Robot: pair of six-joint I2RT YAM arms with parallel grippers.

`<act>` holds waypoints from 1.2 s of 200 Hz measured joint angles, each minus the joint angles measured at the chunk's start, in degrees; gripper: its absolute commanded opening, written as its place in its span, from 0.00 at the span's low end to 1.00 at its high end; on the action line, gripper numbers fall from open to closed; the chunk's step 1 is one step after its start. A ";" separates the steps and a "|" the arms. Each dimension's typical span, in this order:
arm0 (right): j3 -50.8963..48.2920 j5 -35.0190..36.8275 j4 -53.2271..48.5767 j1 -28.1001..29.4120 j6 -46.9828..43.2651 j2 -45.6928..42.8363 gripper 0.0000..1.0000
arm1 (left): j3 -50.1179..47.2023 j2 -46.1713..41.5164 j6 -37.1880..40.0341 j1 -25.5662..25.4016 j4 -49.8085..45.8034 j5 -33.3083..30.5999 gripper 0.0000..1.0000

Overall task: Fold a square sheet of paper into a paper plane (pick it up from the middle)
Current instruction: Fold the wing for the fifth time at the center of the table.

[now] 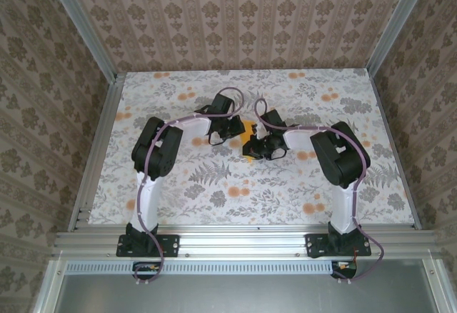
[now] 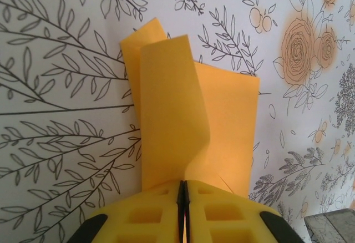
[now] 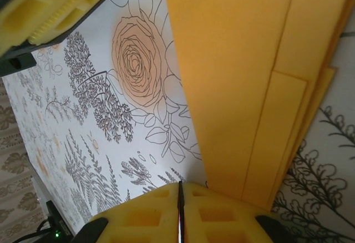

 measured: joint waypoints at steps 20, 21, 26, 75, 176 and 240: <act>-0.92 -1.25 1.44 -0.48 0.00 0.11 0.10 | 0.00 -0.04 0.61 0.07 0.22 0.15 0.18; -0.96 -1.29 1.51 -0.50 -0.02 0.11 0.10 | 0.00 -0.04 0.63 0.07 0.24 0.13 0.18; -1.27 -1.66 1.92 -0.63 0.00 0.11 0.10 | 0.02 -0.04 0.87 0.09 0.28 0.15 0.18; -3.02 -3.76 4.66 -1.01 -0.02 0.09 0.10 | 0.37 0.31 2.97 1.01 0.33 2.03 0.21; -3.34 -4.07 4.70 -1.20 -0.02 0.31 0.08 | 2.89 2.29 4.70 4.00 1.46 6.86 0.29; -3.61 -4.28 5.05 -1.22 -0.04 0.31 0.08 | 10.16 6.14 5.81 6.29 -0.72 2.19 0.29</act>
